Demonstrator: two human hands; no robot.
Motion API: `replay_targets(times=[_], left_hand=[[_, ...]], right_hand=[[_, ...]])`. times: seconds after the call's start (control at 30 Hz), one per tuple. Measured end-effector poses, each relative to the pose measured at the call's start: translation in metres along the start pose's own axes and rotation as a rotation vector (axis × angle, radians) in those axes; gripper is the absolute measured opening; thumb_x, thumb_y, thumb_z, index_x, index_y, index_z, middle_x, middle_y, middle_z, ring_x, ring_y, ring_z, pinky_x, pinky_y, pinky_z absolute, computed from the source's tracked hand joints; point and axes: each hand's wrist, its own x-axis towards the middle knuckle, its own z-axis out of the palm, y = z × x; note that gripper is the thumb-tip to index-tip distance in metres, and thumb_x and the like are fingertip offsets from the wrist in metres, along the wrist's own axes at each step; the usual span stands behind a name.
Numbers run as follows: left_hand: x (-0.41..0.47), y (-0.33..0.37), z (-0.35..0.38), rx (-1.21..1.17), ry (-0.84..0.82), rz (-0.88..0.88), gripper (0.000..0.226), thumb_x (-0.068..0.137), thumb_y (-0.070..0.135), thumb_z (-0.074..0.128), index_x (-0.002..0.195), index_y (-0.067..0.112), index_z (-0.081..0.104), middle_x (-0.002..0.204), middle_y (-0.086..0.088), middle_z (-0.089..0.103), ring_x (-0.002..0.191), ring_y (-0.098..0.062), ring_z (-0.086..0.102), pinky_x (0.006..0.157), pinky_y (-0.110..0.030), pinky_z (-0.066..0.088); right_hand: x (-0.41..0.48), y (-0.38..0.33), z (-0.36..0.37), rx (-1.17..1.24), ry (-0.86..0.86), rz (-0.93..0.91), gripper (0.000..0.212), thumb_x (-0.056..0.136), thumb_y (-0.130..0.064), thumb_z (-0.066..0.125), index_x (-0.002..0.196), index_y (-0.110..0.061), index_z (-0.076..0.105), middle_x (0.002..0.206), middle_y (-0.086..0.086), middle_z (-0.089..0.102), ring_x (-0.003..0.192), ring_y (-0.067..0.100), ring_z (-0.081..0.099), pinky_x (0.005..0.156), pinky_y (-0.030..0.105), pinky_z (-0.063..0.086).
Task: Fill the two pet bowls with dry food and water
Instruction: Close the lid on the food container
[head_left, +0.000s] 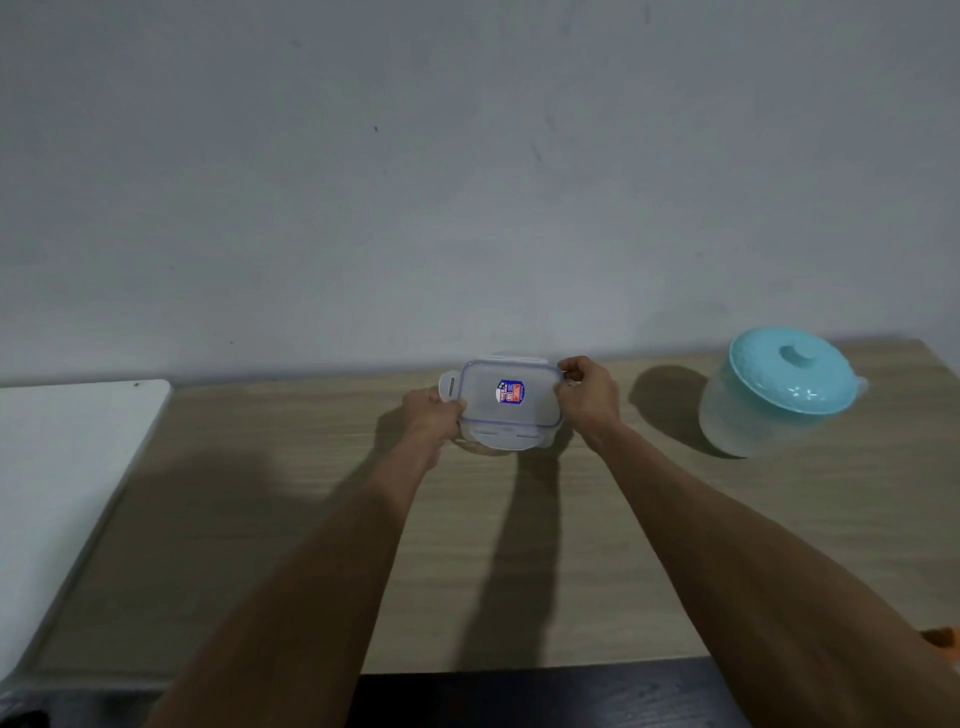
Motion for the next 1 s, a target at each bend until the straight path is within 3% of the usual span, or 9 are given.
replay_targets(times=[0.1,0.23,0.3,0.37,0.57,0.7,0.77,0.87,1.0], left_hand=[[0.003,-0.003,-0.001,-0.031,-0.001,-0.022,0.04,0.082,-0.002,0.068,0.055,0.014,0.043,0.05,-0.004,0.044,0.048,-0.015,0.04,0.045,-0.02,0.035],[0.005,-0.003,-0.001,-0.052,-0.001,-0.013,0.039,0.082,0.001,0.069,0.058,0.015,0.042,0.053,-0.006,0.045,0.046,-0.015,0.04,0.039,-0.016,0.037],[0.006,-0.003,-0.001,-0.043,0.005,-0.006,0.037,0.083,0.002,0.069,0.06,0.014,0.043,0.055,-0.007,0.046,0.045,-0.016,0.042,0.039,-0.017,0.038],[0.008,-0.004,0.0,-0.039,0.002,-0.011,0.035,0.084,0.003,0.069,0.062,0.013,0.044,0.057,-0.008,0.049,0.047,-0.017,0.045,0.045,-0.021,0.043],[0.008,-0.008,0.0,-0.062,-0.005,0.007,0.026,0.086,0.002,0.068,0.067,0.009,0.05,0.065,-0.008,0.056,0.051,-0.017,0.052,0.039,-0.016,0.048],[0.006,-0.01,0.002,-0.083,0.009,0.003,0.023,0.085,0.002,0.068,0.067,0.009,0.056,0.072,-0.009,0.061,0.068,-0.024,0.061,0.06,-0.03,0.057],[0.006,-0.01,0.003,-0.093,0.014,-0.009,0.023,0.085,0.002,0.069,0.068,0.009,0.054,0.072,-0.009,0.06,0.069,-0.024,0.06,0.063,-0.032,0.056],[0.006,-0.009,0.002,-0.12,0.026,-0.016,0.015,0.083,0.003,0.071,0.085,0.006,0.056,0.088,-0.015,0.063,0.076,-0.027,0.063,0.066,-0.035,0.057],[-0.002,-0.003,0.002,-0.096,0.042,-0.003,0.034,0.084,0.004,0.07,0.109,0.004,0.047,0.106,-0.017,0.057,0.087,-0.029,0.062,0.055,-0.028,0.056]], right_hand=[[-0.002,-0.002,-0.003,-0.142,-0.016,-0.086,0.04,0.085,-0.016,0.062,0.125,-0.013,0.062,0.126,0.011,0.064,0.12,0.031,0.058,0.099,0.038,0.047],[-0.011,-0.018,-0.006,-0.539,-0.282,-0.325,0.099,0.07,-0.065,0.072,0.151,-0.027,0.029,0.16,0.005,0.025,0.148,0.026,0.023,0.116,0.05,0.025],[-0.012,-0.026,-0.002,-0.775,-0.457,-0.448,0.125,0.061,-0.072,0.075,0.156,-0.028,0.008,0.165,0.007,0.004,0.153,0.026,0.004,0.12,0.054,0.014],[-0.011,-0.03,0.005,-0.926,-0.532,-0.52,0.135,0.057,-0.071,0.078,0.157,-0.025,-0.001,0.165,0.01,-0.002,0.153,0.03,-0.002,0.12,0.056,0.011],[-0.006,-0.019,0.021,-1.063,-0.438,-0.595,0.134,0.056,-0.063,0.082,0.155,-0.022,0.002,0.154,0.01,0.023,0.141,0.033,0.026,0.108,0.054,0.033],[-0.006,-0.017,0.025,-1.04,-0.38,-0.589,0.126,0.06,-0.051,0.083,0.154,-0.021,0.004,0.148,0.008,0.029,0.136,0.031,0.03,0.103,0.053,0.037],[-0.007,-0.016,0.027,-1.033,-0.366,-0.596,0.126,0.061,-0.049,0.083,0.155,-0.021,0.004,0.148,0.008,0.028,0.135,0.032,0.03,0.103,0.053,0.037],[-0.009,-0.016,0.028,-1.026,-0.372,-0.596,0.128,0.061,-0.051,0.083,0.156,-0.021,0.001,0.151,0.009,0.025,0.14,0.032,0.025,0.107,0.053,0.032],[-0.019,-0.016,0.014,-0.878,-0.456,-0.45,0.137,0.063,-0.065,0.078,0.156,-0.024,-0.012,0.165,0.012,-0.006,0.153,0.03,-0.009,0.12,0.057,0.006]])
